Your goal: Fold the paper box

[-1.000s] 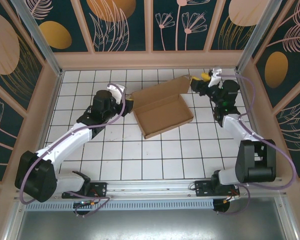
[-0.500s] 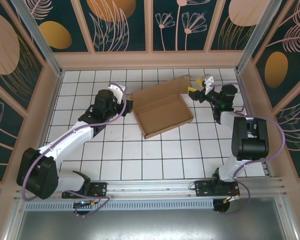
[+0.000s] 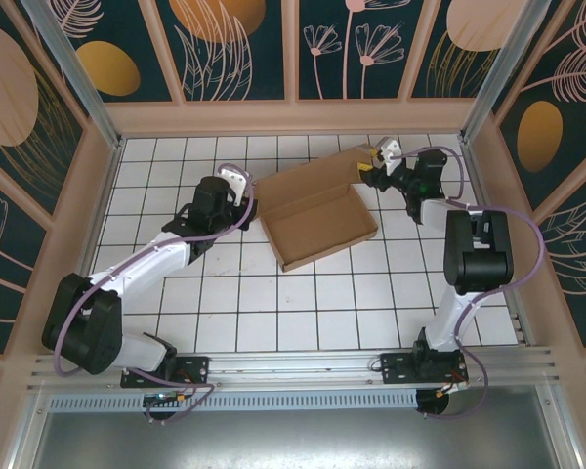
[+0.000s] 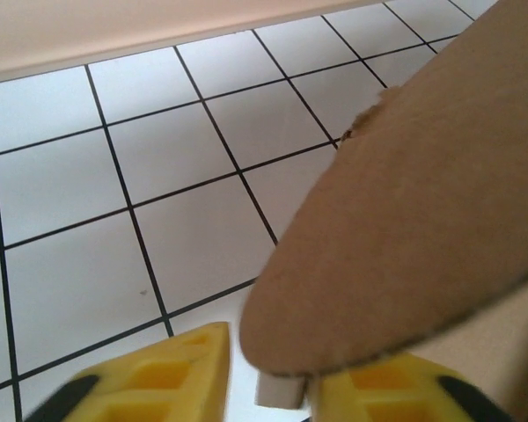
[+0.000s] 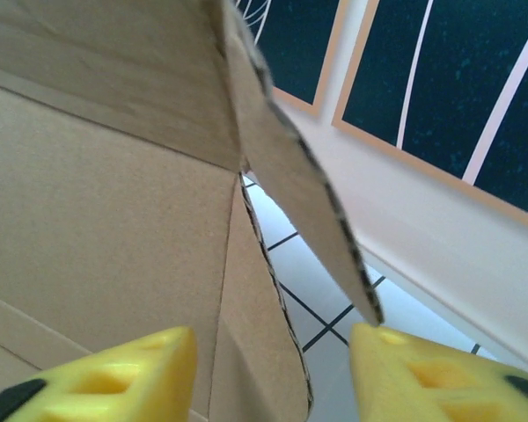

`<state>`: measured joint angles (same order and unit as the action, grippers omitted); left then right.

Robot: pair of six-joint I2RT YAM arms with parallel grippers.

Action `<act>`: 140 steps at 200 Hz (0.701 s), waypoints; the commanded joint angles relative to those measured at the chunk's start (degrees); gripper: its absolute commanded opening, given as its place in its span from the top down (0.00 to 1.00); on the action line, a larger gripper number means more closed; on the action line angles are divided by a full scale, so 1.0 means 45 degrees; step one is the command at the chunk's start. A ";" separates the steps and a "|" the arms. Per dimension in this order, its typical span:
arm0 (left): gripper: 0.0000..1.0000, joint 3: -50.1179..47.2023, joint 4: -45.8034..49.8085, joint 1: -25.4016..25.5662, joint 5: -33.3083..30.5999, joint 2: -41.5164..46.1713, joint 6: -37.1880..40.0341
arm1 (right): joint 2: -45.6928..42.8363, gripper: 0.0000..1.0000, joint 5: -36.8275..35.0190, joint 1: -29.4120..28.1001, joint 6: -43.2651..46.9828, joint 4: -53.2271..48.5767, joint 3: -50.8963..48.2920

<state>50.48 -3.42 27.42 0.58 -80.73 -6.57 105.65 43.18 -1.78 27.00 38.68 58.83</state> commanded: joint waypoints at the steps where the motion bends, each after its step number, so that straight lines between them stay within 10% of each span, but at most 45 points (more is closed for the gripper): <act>1: 0.81 0.0285 -0.0507 0.0019 -0.0128 -0.0223 -0.0005 | 0.0213 0.57 -0.0005 -0.0112 -0.0178 0.0089 0.0423; 73: 1.00 0.0473 -0.1048 0.0013 -0.0711 -0.0518 0.0209 | -0.1159 1.00 -0.0592 -0.0842 0.0176 0.0179 -0.1132; 140: 1.00 0.0451 -0.2448 0.0010 -0.1178 -0.0986 -0.0795 | -0.3294 1.00 -0.5221 -0.2937 -0.1444 0.1760 -0.3552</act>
<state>51.27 -7.99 26.87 -6.24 -84.25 -7.20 95.29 28.64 -10.15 24.67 39.64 48.05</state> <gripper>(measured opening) 0.051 0.050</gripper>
